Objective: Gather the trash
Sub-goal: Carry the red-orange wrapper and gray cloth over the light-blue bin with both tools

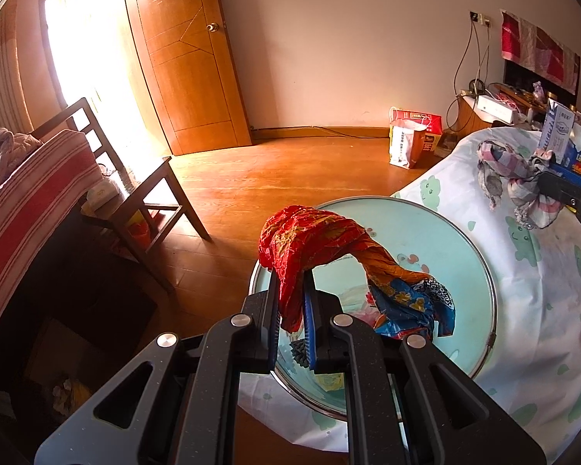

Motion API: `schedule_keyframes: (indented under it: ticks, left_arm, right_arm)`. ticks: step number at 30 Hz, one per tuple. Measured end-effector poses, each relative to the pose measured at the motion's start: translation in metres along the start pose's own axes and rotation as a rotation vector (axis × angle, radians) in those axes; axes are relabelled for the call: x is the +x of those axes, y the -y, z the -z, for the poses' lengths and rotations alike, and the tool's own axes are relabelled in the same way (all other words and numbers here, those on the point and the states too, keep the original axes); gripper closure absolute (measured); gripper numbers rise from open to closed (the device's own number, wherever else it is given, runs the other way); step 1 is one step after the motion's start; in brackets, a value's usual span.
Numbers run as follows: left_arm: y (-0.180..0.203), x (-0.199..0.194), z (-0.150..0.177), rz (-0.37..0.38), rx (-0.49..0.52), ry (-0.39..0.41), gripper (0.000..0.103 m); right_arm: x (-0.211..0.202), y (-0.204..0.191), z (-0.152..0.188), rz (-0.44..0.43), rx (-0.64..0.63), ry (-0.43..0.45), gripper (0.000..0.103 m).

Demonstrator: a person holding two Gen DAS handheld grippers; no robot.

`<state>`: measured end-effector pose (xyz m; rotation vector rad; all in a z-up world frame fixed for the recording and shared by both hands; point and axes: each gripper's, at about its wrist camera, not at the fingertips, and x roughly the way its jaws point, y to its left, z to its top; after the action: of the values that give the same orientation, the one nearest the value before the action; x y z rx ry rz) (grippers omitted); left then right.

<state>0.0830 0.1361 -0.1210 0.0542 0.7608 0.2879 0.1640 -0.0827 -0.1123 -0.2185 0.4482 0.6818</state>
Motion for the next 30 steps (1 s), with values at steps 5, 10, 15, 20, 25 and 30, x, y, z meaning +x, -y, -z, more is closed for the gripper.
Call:
schedule_keyframes:
  ticks: [5,10,15,20,25,30]
  left_arm:
    - [-0.003,-0.001,0.002,-0.01,-0.001,0.003,0.093]
    - [-0.006,0.0,0.003,-0.023,-0.006,0.005,0.093]
    - [-0.004,0.002,0.004,-0.018,-0.004,0.0,0.093]
    - [-0.003,0.001,0.004,-0.015,-0.005,-0.002,0.093]
    - [-0.005,0.001,0.003,-0.017,-0.01,0.001,0.093]
    - [-0.007,0.002,0.002,-0.013,-0.012,-0.002,0.093]
  right_arm:
    - [0.001,-0.004,0.001,-0.028,-0.036,0.012,0.086]
    - [0.002,-0.01,0.001,-0.038,-0.065,0.012,0.086]
    - [0.003,-0.012,0.0,-0.044,-0.073,0.012,0.086]
    - [0.003,-0.014,0.0,-0.052,-0.085,0.014,0.086]
    - [0.003,-0.015,0.0,-0.054,-0.085,0.016,0.086]
    - [0.003,-0.017,0.001,-0.058,-0.097,0.014,0.086]
